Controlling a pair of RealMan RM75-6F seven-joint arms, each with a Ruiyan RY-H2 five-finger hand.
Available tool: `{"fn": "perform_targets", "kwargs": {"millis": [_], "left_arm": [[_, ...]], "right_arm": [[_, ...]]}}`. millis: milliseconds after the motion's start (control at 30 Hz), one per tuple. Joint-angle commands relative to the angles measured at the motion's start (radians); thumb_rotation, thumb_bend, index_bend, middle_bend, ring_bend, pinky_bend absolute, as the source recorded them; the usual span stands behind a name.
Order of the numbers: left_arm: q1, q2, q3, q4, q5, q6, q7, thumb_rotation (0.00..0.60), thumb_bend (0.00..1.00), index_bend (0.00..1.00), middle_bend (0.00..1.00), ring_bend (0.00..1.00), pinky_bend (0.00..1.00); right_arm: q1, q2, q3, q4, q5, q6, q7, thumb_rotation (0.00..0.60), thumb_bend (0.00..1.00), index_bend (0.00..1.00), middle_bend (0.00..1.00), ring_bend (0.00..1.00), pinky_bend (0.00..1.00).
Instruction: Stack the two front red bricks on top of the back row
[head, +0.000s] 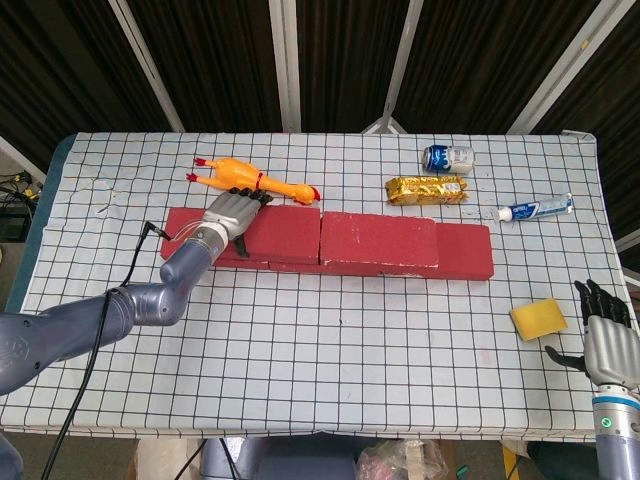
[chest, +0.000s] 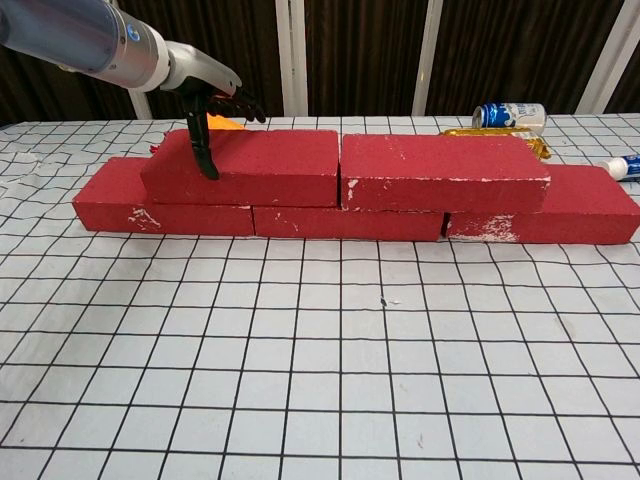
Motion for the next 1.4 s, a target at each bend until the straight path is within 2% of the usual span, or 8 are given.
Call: {"fn": "perform_targets", "kwargs": {"millis": [33, 167, 267, 400, 600, 900, 1400], "left_arm": [[-0.008, 0.048, 0.001, -0.048, -0.003, 0.034, 0.005, 0.600, 0.00, 0.04, 0.00, 0.00, 0.06], [0.002, 0.122, 0.004, -0.119, 0.007, 0.058, -0.001, 0.600, 0.00, 0.03, 0.00, 0.00, 0.06], [0.031, 0.183, 0.006, -0.179, 0.047, 0.079, -0.015, 0.600, 0.00, 0.06, 0.00, 0.00, 0.10], [0.095, 0.231, 0.011, -0.230, 0.140, 0.147, -0.032, 0.600, 0.00, 0.19, 0.08, 0.02, 0.17], [0.200, 0.264, 0.016, -0.251, 0.253, 0.195, -0.074, 0.600, 0.00, 0.21, 0.16, 0.06, 0.22], [0.280, 0.246, 0.019, -0.207, 0.330, 0.164, -0.091, 0.600, 0.00, 0.20, 0.17, 0.06, 0.22], [0.312, 0.161, 0.008, -0.127, 0.339, 0.109, -0.041, 0.600, 0.00, 0.21, 0.17, 0.06, 0.22]], "right_arm": [[0.001, -0.001, -0.001, 0.001, 0.001, -0.002, -0.003, 0.600, 0.17, 0.05, 0.00, 0.00, 0.00], [0.001, -0.001, -0.001, -0.001, 0.001, -0.003, -0.005, 0.600, 0.17, 0.05, 0.00, 0.00, 0.00], [0.002, -0.001, -0.001, -0.003, 0.003, -0.003, -0.005, 0.600, 0.17, 0.05, 0.00, 0.00, 0.00], [0.002, 0.000, -0.003, -0.005, 0.001, -0.004, -0.008, 0.600, 0.17, 0.05, 0.00, 0.00, 0.00], [0.003, -0.004, -0.002, -0.008, 0.001, 0.000, -0.013, 0.600, 0.17, 0.05, 0.00, 0.00, 0.00], [0.002, -0.009, -0.001, -0.005, -0.001, 0.003, -0.008, 0.600, 0.17, 0.05, 0.00, 0.00, 0.00], [0.001, -0.008, 0.003, 0.001, 0.001, 0.002, 0.004, 0.600, 0.17, 0.05, 0.00, 0.00, 0.00]]}}
